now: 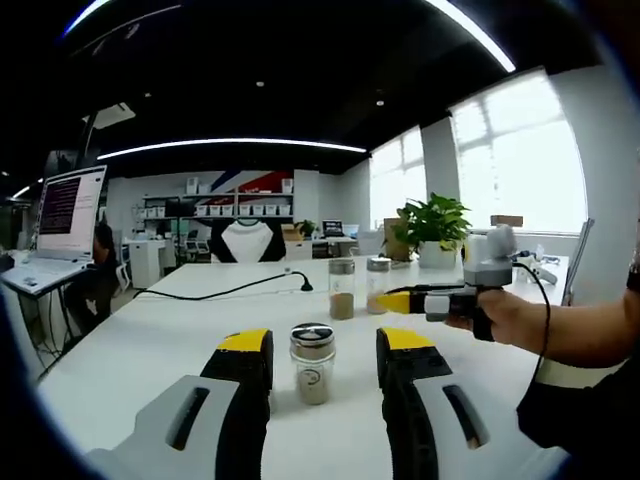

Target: Rotate the seasoning bottle until the label or dispensing opening points toward the visible target arrow and the bottle remains upright within the marked orientation range

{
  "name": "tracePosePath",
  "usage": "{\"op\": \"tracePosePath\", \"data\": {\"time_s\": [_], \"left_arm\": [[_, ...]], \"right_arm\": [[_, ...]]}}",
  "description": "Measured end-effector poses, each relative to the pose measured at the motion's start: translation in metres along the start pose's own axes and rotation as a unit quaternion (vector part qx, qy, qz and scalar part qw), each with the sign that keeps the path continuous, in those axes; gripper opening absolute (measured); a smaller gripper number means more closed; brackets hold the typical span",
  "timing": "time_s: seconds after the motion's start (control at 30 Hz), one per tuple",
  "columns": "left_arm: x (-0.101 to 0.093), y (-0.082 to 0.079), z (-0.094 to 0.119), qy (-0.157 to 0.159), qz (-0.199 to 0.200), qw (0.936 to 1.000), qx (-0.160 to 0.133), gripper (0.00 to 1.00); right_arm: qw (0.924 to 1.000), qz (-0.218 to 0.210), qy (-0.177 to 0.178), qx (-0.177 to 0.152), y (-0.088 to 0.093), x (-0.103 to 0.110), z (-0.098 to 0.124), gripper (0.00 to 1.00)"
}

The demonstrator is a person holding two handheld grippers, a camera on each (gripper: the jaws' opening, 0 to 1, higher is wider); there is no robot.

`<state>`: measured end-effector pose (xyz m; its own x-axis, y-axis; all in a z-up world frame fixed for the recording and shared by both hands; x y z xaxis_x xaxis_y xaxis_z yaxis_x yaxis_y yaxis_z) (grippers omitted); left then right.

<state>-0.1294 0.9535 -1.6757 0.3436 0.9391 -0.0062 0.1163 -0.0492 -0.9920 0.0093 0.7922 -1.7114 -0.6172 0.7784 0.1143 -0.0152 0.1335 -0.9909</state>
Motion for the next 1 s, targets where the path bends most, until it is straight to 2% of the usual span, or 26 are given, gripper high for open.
{"op": "tracePosePath", "data": {"time_s": [0.13, 0.27, 0.43, 0.6, 0.73, 0.83, 1.0], "left_arm": [[-0.001, 0.002, 0.000, 0.002, -0.004, 1.0000, 0.003, 0.44], [0.000, 0.002, 0.000, 0.004, -0.005, 1.0000, 0.004, 0.44], [0.007, 0.006, 0.001, 0.000, 0.004, 1.0000, 0.008, 0.43], [0.013, 0.008, 0.003, -0.004, 0.009, 0.9999, 0.010, 0.42], [0.019, 0.009, 0.005, -0.010, 0.010, 0.9998, 0.012, 0.42], [0.024, 0.011, 0.006, -0.016, 0.013, 0.9997, 0.013, 0.41], [0.027, 0.012, 0.005, -0.019, 0.014, 0.9996, 0.016, 0.41]], "right_arm": [[0.9993, 0.014, 0.034, -0.007, -0.005, -0.018, -0.011, 0.38], [0.9984, 0.035, 0.042, -0.012, -0.013, -0.030, -0.033, 0.39], [0.9963, 0.063, 0.056, -0.013, -0.021, -0.035, -0.058, 0.39], [0.9942, 0.073, 0.078, 0.008, -0.014, -0.045, -0.080, 0.43], [0.9920, 0.074, 0.101, 0.013, -0.010, -0.052, -0.089, 0.47], [0.9907, 0.071, 0.116, 0.012, -0.010, -0.057, -0.097, 0.49], [0.9896, 0.080, 0.120, 0.003, -0.017, -0.064, -0.114, 0.48]]}}
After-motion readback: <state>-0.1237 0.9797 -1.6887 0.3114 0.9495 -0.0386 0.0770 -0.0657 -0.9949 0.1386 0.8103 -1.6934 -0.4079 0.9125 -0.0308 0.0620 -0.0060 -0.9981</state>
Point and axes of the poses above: the point that each gripper's makers call its tool centre point, and the gripper's own axes: z roughly backward along the fingers, x roughly to its left, y roughly out of its underside, the point moved 1 cm from there along z, roughly backward along the fingers, and after that the axes turned 9 degrees about -x, right-handed, at the moved point
